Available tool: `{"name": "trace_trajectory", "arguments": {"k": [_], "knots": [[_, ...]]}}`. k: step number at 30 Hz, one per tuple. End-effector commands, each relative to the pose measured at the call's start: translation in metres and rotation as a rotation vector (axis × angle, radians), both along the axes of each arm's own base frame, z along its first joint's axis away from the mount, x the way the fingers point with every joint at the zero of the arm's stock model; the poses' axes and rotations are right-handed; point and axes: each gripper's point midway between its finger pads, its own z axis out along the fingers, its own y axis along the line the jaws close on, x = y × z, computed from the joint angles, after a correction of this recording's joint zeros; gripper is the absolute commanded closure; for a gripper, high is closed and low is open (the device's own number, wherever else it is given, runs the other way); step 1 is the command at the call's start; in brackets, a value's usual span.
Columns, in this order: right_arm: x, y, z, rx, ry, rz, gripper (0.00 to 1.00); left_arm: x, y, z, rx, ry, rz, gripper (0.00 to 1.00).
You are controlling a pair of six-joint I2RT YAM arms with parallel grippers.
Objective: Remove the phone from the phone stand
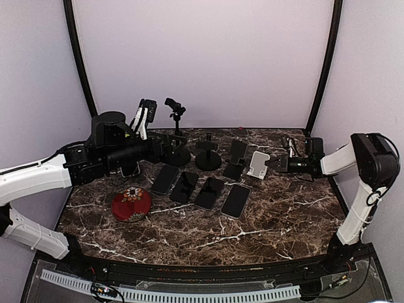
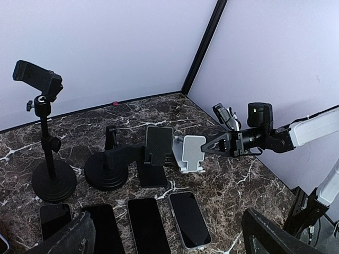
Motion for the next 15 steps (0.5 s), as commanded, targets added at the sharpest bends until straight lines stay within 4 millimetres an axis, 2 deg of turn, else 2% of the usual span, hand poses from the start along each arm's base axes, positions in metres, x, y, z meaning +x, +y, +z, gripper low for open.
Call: {"name": "trace_trajectory", "arguments": {"k": [1,7,11,15], "knots": [[0.005,0.009,0.005,0.007,-0.063,0.050,1.00,-0.004,0.009,0.012,-0.004,-0.031,0.018,0.01],[0.008,0.012,-0.002,-0.004,-0.041,0.063,1.00,0.001,0.017,0.009,0.012,-0.023,0.073,0.01],[0.010,0.012,-0.008,-0.023,-0.017,0.057,1.00,0.011,0.031,0.006,0.044,0.004,0.171,0.01],[0.010,0.010,-0.012,-0.037,-0.001,0.048,0.83,0.019,0.048,0.002,0.087,0.030,0.277,0.01]]}}
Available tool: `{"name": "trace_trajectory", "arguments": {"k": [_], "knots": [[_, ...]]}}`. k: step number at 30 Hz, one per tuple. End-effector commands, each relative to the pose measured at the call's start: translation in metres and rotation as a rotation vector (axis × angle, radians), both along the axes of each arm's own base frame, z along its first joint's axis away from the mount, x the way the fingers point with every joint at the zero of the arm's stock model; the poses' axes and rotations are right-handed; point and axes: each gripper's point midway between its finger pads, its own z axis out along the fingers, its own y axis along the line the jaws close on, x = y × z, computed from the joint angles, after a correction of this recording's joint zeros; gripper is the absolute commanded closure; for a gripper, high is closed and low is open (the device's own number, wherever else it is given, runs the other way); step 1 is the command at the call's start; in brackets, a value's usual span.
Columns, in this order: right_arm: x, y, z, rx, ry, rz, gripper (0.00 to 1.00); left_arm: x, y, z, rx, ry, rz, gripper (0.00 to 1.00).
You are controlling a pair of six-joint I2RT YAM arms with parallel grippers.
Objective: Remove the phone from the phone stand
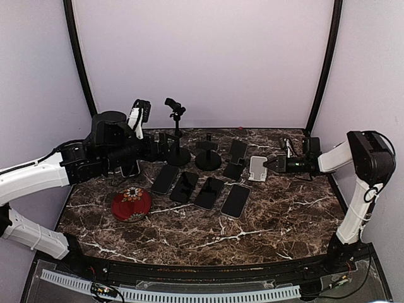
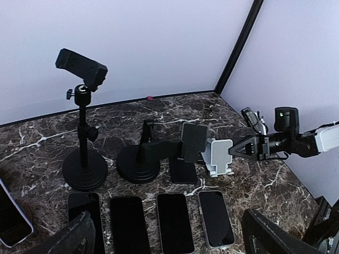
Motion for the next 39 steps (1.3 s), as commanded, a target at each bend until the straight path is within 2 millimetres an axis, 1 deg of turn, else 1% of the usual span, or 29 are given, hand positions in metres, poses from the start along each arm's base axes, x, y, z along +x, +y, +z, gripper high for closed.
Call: {"name": "trace_trajectory", "arguments": {"k": [1,3,6,11,12,14,15,16,17,18,22,23,24,26,28,31,35,37,39], "knots": [[0.005,0.003,0.006,-0.013,-0.033,0.013,0.78,0.010,0.029,0.008,0.024,0.021,0.159,0.01],[0.004,0.001,0.005,-0.021,-0.032,0.005,0.73,0.015,0.042,0.002,0.026,0.054,0.205,0.01],[0.003,0.001,0.005,-0.026,-0.035,-0.002,0.67,0.024,0.059,-0.007,0.031,0.095,0.258,0.01],[0.001,-0.002,0.007,-0.036,-0.037,-0.020,0.55,0.047,0.102,-0.026,0.062,0.185,0.381,0.01],[0.001,-0.004,0.009,-0.044,-0.041,-0.030,0.51,0.053,0.115,-0.030,0.064,0.206,0.416,0.01],[0.002,-0.006,0.016,-0.056,-0.053,-0.045,0.41,0.061,0.136,-0.036,0.067,0.240,0.477,0.01],[0.002,-0.007,0.021,-0.061,-0.061,-0.054,0.32,0.064,0.143,-0.039,0.073,0.253,0.500,0.01],[0.004,-0.009,0.026,-0.067,-0.069,-0.065,0.23,0.067,0.150,-0.040,0.077,0.259,0.518,0.01],[0.005,-0.012,0.032,-0.073,-0.076,-0.079,0.08,0.069,0.155,-0.043,0.085,0.265,0.531,0.01],[0.006,-0.015,0.038,-0.076,-0.083,-0.095,0.01,0.071,0.160,-0.045,0.093,0.273,0.548,0.01],[0.014,-0.033,0.065,-0.090,-0.123,-0.193,0.01,0.079,0.183,-0.065,0.117,0.335,0.635,0.01],[0.016,-0.038,0.066,-0.100,-0.115,-0.221,0.01,0.081,0.189,-0.072,0.124,0.357,0.657,0.01],[0.017,-0.043,0.080,-0.105,-0.141,-0.248,0.01,0.083,0.192,-0.078,0.134,0.374,0.673,0.01],[0.017,-0.048,0.093,-0.112,-0.159,-0.282,0.01,0.085,0.196,-0.090,0.159,0.406,0.700,0.01],[0.012,-0.050,0.109,-0.106,-0.187,-0.294,0.01,0.088,0.196,-0.100,0.170,0.429,0.710,0.01],[0.005,-0.051,0.127,-0.098,-0.212,-0.301,0.01,0.092,0.197,-0.110,0.174,0.446,0.733,0.01],[-0.011,-0.046,0.150,-0.052,-0.248,-0.282,0.01,0.102,0.194,-0.121,0.184,0.450,0.735,0.01],[-0.019,-0.044,0.155,-0.029,-0.243,-0.276,0.01,0.106,0.197,-0.125,0.194,0.457,0.765,0.01],[-0.024,-0.043,0.156,-0.028,-0.237,-0.269,0.01,0.109,0.200,-0.136,0.218,0.488,0.800,0.01]]}}
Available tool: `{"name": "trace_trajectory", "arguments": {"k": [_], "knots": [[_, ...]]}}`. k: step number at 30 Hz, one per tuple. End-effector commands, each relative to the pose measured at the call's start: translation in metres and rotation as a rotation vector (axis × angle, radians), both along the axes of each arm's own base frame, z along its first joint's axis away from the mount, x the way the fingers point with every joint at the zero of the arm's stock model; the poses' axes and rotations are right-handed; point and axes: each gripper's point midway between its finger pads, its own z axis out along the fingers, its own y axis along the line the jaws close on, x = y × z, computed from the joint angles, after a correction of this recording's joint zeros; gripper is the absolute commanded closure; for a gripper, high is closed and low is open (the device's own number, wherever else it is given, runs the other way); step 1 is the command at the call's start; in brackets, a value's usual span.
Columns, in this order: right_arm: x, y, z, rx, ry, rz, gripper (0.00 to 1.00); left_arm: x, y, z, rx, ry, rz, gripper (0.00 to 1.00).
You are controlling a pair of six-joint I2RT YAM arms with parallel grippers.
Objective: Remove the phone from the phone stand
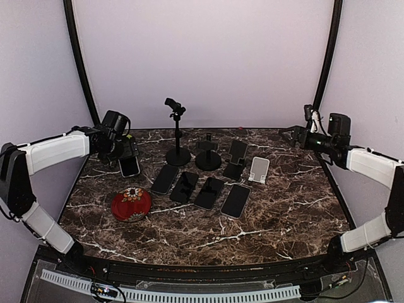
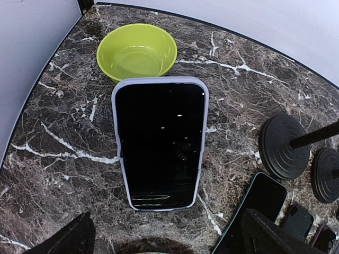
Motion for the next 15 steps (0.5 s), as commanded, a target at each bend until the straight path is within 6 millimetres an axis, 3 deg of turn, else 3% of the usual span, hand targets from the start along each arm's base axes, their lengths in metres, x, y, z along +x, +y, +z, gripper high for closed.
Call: {"name": "trace_trajectory", "arguments": {"k": [1,15], "knots": [[-0.014,0.004,0.004,0.030,0.020,0.019,0.01,0.013,0.009,-0.001,0.025,0.007,0.091,0.01],[-0.024,0.003,-0.002,-0.013,0.024,0.031,0.01,0.035,0.013,-0.044,0.107,0.085,0.125,0.03]]}}
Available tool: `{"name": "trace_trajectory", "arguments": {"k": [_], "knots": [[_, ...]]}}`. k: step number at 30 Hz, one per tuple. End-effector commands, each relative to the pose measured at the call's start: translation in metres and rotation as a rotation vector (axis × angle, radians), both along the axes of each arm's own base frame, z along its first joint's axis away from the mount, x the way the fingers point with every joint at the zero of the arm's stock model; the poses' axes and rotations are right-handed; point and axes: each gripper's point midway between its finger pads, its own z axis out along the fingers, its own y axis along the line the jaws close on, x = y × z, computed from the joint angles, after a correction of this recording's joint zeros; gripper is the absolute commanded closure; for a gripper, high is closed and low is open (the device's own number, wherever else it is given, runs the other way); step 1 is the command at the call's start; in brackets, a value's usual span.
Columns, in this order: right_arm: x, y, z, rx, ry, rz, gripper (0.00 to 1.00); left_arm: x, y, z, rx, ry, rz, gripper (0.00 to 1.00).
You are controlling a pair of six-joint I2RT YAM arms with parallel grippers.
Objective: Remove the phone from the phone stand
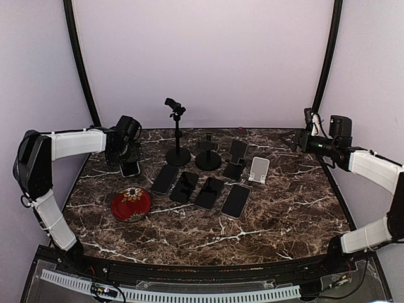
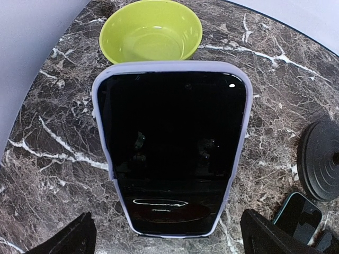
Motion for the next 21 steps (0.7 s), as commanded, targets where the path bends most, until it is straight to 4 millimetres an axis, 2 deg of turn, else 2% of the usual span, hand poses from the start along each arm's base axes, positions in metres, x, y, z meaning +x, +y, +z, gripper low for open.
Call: {"name": "trace_trajectory", "arguments": {"k": [1,11,21], "knots": [[-0.005,0.001,-0.001,-0.010,-0.015,0.015,0.01,0.010,0.006,0.002,0.020,-0.009,0.031,0.03],[-0.003,0.002,-0.004,-0.014,-0.008,0.019,0.01,0.024,0.009,-0.008,0.061,0.000,0.028,0.09],[-0.002,0.001,-0.006,-0.020,-0.003,0.016,0.01,0.025,0.011,-0.010,0.087,0.007,0.020,0.24]]}}
